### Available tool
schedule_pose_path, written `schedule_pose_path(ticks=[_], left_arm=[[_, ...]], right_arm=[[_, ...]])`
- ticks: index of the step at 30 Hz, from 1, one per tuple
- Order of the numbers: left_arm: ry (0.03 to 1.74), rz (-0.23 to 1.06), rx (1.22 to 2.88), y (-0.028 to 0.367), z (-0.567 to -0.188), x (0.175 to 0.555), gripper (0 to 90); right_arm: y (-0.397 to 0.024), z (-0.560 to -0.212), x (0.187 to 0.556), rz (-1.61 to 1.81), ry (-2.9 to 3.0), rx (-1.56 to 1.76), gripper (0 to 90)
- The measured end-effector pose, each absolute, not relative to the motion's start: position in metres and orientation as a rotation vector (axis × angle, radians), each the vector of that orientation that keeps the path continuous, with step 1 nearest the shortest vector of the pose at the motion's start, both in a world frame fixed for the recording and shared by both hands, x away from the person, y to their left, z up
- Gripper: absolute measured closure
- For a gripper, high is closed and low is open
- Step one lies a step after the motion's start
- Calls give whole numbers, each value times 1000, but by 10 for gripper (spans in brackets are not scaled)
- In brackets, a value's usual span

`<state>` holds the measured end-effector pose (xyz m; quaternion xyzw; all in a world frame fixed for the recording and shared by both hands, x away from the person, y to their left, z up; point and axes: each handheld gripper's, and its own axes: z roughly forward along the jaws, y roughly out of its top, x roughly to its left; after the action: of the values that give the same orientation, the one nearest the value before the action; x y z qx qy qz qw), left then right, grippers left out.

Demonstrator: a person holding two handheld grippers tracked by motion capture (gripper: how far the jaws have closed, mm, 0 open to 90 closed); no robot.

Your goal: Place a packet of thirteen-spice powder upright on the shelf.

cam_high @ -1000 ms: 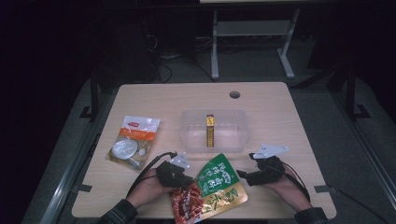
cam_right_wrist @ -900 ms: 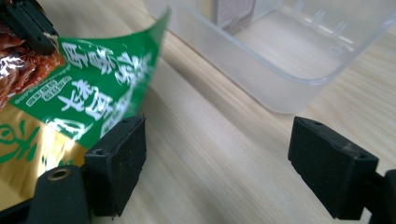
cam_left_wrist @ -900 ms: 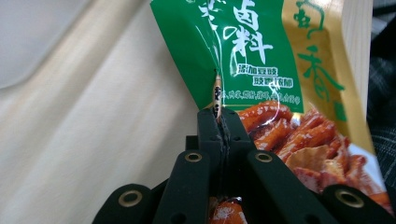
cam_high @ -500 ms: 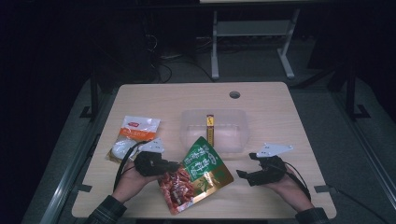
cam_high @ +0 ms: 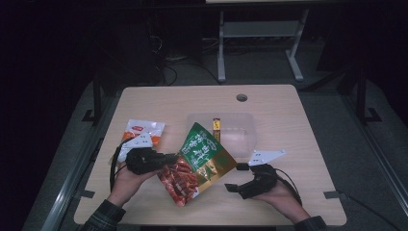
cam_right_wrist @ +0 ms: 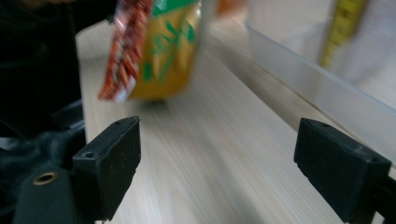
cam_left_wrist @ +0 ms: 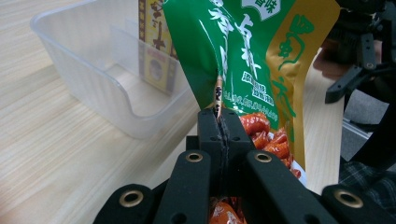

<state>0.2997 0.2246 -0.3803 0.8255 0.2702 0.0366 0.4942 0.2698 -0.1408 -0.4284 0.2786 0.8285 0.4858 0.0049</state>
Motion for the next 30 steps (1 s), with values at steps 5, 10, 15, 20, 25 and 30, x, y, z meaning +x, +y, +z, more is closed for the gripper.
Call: schedule_pose_path(ticks=[5,10,15,20,25,30], left_arm=[[669,89,1971,223,-380,299,898],[672,102,1952,222,-379,298,897],[676,102,1929,220,-380,297,897],[673,92,1907,219,-382,296,895],[647,93,1912,217,-385,295,888],[604,105,1986,212,-389,290,873]], right_arm=[[-123,-426,275,1598,2564,875,216],[-118,-423,278,1727,2494,882,385],[-111,-422,283,1801,2470,887,500],[-106,-421,288,1874,2438,917,681],[-112,-419,291,1901,2445,914,851],[-120,-413,295,1876,2480,863,893]])
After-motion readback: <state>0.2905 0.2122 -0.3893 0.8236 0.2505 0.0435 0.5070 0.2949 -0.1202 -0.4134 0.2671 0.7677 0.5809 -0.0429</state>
